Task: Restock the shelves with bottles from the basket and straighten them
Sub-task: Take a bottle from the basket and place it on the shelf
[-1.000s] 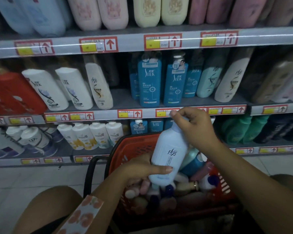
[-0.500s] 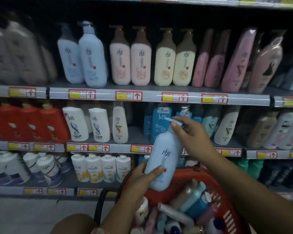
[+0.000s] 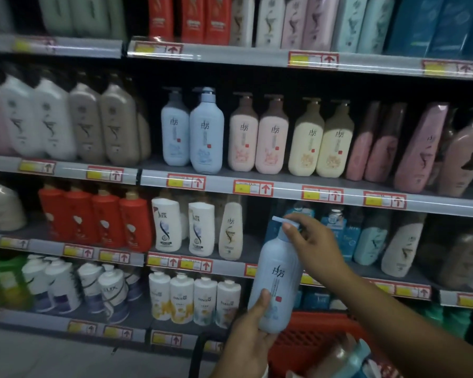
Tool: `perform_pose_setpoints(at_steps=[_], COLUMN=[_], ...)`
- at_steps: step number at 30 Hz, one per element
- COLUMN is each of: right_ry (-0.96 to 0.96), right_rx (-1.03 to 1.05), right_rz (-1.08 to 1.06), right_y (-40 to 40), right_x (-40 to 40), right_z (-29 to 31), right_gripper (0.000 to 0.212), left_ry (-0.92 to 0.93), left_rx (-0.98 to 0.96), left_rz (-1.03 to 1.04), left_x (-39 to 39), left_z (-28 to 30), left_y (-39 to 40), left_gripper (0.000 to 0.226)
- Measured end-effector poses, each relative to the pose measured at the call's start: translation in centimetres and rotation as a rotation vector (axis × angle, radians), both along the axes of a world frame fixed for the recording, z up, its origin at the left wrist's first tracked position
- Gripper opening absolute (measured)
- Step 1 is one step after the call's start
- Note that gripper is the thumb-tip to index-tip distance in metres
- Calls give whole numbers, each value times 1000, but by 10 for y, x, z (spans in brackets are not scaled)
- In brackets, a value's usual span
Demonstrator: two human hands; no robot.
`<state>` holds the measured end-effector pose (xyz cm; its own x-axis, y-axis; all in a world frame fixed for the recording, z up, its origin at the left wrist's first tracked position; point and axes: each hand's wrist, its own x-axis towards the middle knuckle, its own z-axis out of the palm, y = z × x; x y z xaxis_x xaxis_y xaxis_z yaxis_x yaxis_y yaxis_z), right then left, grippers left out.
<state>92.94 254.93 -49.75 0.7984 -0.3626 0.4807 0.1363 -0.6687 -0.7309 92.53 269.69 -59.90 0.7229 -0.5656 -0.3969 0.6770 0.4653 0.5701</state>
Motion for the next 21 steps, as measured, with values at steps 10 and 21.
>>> perform_pose_setpoints(at_steps=[10, 21], right_ry=[-52, -245], right_rx=[31, -113], right_rz=[118, 213], right_y=[21, 101], right_x=[22, 130], right_z=[27, 172], right_gripper=[34, 30], left_ry=[18, -69], left_rx=[-177, -596], left_rz=[224, 568], left_x=[42, 115], left_z=[9, 116], left_y=[16, 83], left_gripper=[50, 38])
